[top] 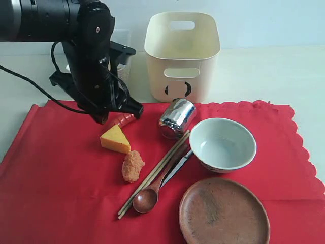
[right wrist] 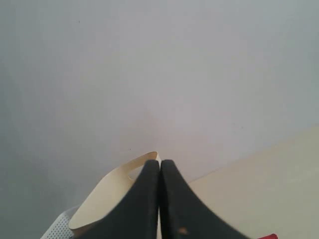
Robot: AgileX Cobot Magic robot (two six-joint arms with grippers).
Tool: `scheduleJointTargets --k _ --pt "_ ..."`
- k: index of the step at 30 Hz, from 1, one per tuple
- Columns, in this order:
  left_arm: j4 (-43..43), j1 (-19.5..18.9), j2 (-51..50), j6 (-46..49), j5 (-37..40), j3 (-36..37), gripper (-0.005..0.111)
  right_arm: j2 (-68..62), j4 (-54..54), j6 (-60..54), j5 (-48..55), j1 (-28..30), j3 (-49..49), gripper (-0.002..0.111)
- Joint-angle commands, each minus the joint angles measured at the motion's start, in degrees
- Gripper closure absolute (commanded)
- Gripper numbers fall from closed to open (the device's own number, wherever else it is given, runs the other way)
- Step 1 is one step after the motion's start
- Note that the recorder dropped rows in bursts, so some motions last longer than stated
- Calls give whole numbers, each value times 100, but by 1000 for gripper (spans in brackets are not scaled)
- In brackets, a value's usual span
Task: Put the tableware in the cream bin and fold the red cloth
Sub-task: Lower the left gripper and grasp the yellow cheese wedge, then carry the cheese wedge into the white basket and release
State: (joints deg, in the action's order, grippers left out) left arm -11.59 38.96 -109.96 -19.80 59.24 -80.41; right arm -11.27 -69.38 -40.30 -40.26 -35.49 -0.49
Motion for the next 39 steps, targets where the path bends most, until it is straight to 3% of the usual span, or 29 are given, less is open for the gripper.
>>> scheduleJointTargets --k 1,3,6,12,34,37,39 --pt "7 27 60 -202 -184 26 81 14 54 -18 -8 15 18 108" --pt "18 27 8 -291 -203 26 59 14 54 -18 -8 15 18 108" --pt "18 27 -119 -335 -282 26 44 14 54 -18 -8 15 18 108" --pt "133 27 -559 -335 -603 26 32 14 54 -18 -8 15 18 108" --pt "201 27 -1346 -311 -952 26 33 14 54 -18 -8 15 18 108" --pt "201 27 -1335 -311 -928 26 39 14 54 -18 -8 15 18 108" --pt "201 27 -1335 -311 -913 26 50 14 54 -18 -8 15 18 108"
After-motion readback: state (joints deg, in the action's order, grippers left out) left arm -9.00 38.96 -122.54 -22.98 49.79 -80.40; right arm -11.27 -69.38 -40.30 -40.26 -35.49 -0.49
